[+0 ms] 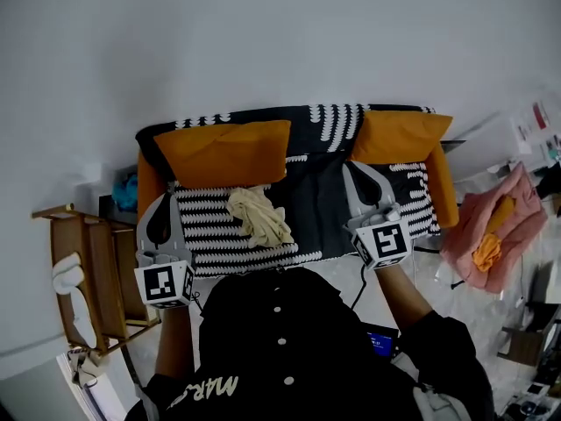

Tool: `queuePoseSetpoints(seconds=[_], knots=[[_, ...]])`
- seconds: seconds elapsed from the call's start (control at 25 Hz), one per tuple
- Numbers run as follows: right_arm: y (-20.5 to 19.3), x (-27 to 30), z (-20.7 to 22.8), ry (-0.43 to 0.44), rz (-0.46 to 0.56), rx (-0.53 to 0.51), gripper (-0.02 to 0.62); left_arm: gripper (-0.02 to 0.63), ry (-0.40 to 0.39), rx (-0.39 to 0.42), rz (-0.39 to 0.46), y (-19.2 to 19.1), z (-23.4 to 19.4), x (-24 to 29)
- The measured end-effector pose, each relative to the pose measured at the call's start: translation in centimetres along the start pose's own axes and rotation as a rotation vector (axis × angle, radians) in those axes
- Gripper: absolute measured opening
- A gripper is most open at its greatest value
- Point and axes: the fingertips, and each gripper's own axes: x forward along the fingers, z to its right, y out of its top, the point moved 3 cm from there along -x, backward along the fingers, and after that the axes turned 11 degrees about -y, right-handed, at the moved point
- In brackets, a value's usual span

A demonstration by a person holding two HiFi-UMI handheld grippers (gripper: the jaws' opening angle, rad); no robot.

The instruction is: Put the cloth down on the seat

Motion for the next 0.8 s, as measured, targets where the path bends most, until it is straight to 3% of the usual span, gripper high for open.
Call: queuePoseSetpoints(seconds=[0.36, 0.8], knots=[[0.5, -0.6, 2.5, -0.085, 0.017, 0.045, 0.026, 0.000, 0.005, -0.006, 0.016, 0.8, 0.6, 0.1], [0.2, -1.0, 2.8, -0.066, 0.043, 0.070, 0.025, 0.000, 0.005, -0.005, 0.024, 0.9, 1.2, 0.3]])
